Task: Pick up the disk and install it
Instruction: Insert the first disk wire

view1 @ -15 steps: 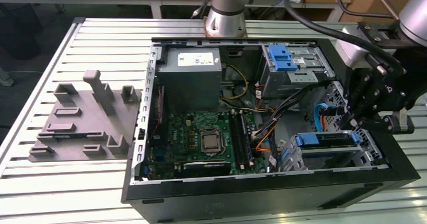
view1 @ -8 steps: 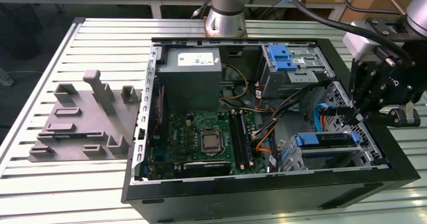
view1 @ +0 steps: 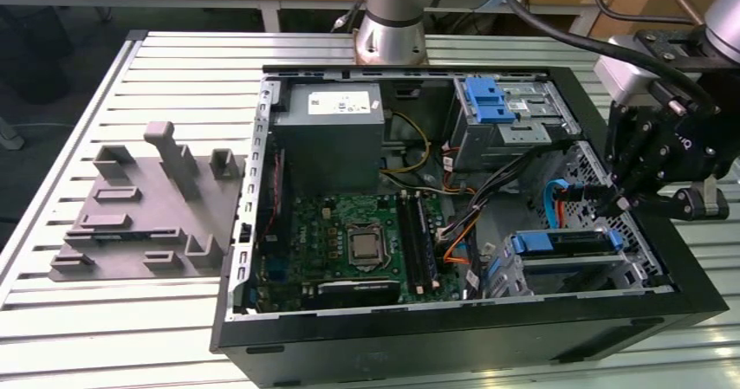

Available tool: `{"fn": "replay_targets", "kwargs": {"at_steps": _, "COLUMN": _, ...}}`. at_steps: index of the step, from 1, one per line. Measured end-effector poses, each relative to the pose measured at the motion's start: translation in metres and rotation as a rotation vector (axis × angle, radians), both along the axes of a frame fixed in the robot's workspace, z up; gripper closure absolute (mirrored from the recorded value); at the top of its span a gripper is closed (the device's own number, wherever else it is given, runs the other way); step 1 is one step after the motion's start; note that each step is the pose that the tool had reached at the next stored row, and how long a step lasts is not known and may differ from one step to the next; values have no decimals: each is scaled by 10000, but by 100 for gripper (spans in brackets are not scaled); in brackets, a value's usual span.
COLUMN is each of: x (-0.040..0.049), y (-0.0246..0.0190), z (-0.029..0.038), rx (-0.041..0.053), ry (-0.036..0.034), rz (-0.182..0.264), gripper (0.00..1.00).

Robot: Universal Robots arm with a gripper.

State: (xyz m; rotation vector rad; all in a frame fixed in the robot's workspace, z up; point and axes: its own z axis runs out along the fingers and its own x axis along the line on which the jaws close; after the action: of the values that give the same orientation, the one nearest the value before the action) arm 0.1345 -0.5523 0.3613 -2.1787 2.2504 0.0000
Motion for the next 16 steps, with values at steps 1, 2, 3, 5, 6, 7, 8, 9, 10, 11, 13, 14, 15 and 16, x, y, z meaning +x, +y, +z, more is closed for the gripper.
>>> {"fn": "replay_targets", "kwargs": {"at_steps": 1, "x": -1, "y": 0, "z": 1, "rx": 0, "ry": -8, "rz": 2, "gripper": 89}}
{"fn": "replay_targets", "kwargs": {"at_steps": 2, "x": -2, "y": 0, "z": 1, "rx": 0, "ry": -14, "rz": 1, "gripper": 89}}
{"fn": "replay_targets", "kwargs": {"at_steps": 3, "x": -3, "y": 0, "z": 1, "rx": 0, "ry": -18, "rz": 1, "gripper": 89}}
{"fn": "replay_targets", "kwargs": {"at_steps": 5, "x": -4, "y": 0, "z": 1, "rx": 0, "ry": -22, "rz": 1, "gripper": 89}}
{"fn": "replay_targets", "kwargs": {"at_steps": 6, "x": -5, "y": 0, "z": 4, "rx": -1, "ry": -29, "rz": 1, "gripper": 89}}
{"fn": "replay_targets", "kwargs": {"at_steps": 7, "x": -5, "y": 0, "z": 10, "rx": -3, "ry": -39, "rz": 2, "gripper": 89}}
{"fn": "replay_targets", "kwargs": {"at_steps": 8, "x": -5, "y": 0, "z": 15, "rx": -1, "ry": -48, "rz": 2, "gripper": 89}}
{"fn": "replay_targets", "kwargs": {"at_steps": 9, "x": -5, "y": 0, "z": 22, "rx": -1, "ry": -62, "rz": 2, "gripper": 89}}
{"fn": "replay_targets", "kwargs": {"at_steps": 10, "x": -5, "y": 1, "z": 30, "rx": -2, "ry": -78, "rz": 2, "gripper": 89}}
{"fn": "replay_targets", "kwargs": {"at_steps": 11, "x": -5, "y": 6, "z": 38, "rx": 0, "ry": -87, "rz": 2, "gripper": 89}}
{"fn": "replay_targets", "kwargs": {"at_steps": 13, "x": -5, "y": 20, "z": 59, "rx": 1, "ry": -96, "rz": 4, "gripper": 89}}
{"fn": "replay_targets", "kwargs": {"at_steps": 14, "x": -5, "y": 31, "z": 63, "rx": -1, "ry": -99, "rz": 3, "gripper": 89}}
{"fn": "replay_targets", "kwargs": {"at_steps": 15, "x": -6, "y": 45, "z": 63, "rx": -7, "ry": -100, "rz": 2, "gripper": 89}}
{"fn": "replay_targets", "kwargs": {"at_steps": 16, "x": -5, "y": 56, "z": 63, "rx": -17, "ry": -100, "rz": 3, "gripper": 89}}
